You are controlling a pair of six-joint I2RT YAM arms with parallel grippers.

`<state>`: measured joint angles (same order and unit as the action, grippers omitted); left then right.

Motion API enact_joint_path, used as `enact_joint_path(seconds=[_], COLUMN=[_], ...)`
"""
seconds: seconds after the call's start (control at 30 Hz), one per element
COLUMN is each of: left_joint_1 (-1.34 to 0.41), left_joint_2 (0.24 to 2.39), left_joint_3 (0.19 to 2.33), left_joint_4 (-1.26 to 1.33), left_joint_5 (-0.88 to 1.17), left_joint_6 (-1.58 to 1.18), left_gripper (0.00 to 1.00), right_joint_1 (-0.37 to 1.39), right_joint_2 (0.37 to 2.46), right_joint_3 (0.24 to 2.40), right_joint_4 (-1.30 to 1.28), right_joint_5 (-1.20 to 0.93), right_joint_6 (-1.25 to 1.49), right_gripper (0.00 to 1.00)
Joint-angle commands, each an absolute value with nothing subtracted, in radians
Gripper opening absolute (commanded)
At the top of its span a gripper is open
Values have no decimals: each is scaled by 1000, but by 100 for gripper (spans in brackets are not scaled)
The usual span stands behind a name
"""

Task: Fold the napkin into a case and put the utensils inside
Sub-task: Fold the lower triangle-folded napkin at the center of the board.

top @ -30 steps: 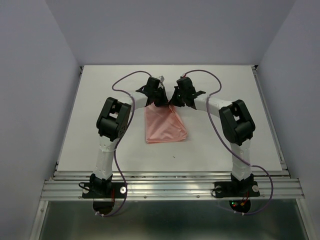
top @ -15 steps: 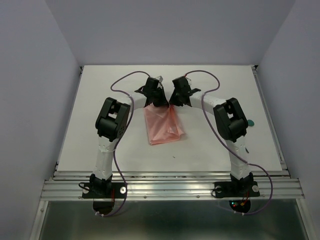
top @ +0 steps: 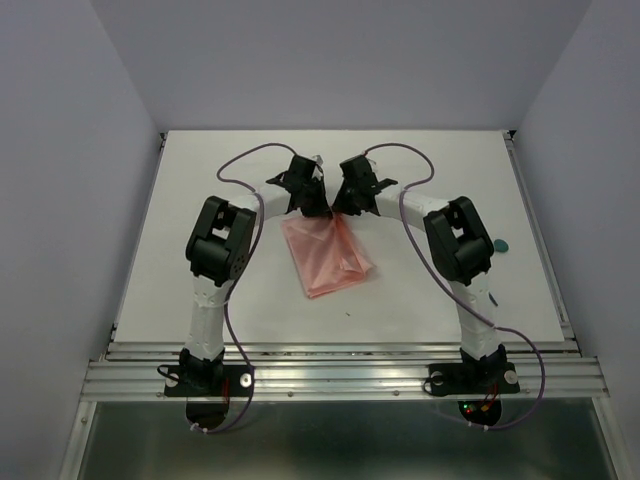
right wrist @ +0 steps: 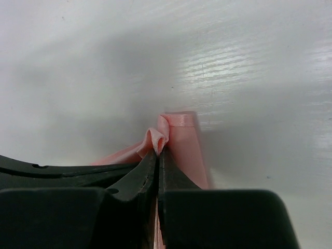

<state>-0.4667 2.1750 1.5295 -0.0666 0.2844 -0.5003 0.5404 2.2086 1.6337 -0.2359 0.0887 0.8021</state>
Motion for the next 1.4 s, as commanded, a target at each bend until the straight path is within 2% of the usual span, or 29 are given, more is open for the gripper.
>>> enact_joint_path(seconds=[0.0, 0.53, 0.9, 1.37], left_joint_1=[-462, -426, -419, -414], left_joint_2=[2083, 2029, 2135, 2161], left_joint_3=[1506, 1453, 1477, 1470], left_joint_4=[-170, -229, -224, -207], left_joint_5=[247, 196, 218, 236], left_joint_6=[-459, -466, -449, -437], left_gripper=[0, 0, 0, 0], right_joint_1=[558, 558, 568, 586], right_joint_2=[2235, 2209, 2155, 2134], right_joint_3=[1628, 1612, 1575, 1575], right_joint_4=[-250, -238, -204, -189], right_joint_5=[101, 104, 107, 110], right_joint_6=[811, 776, 744, 735], right_gripper=[1, 1, 1, 1])
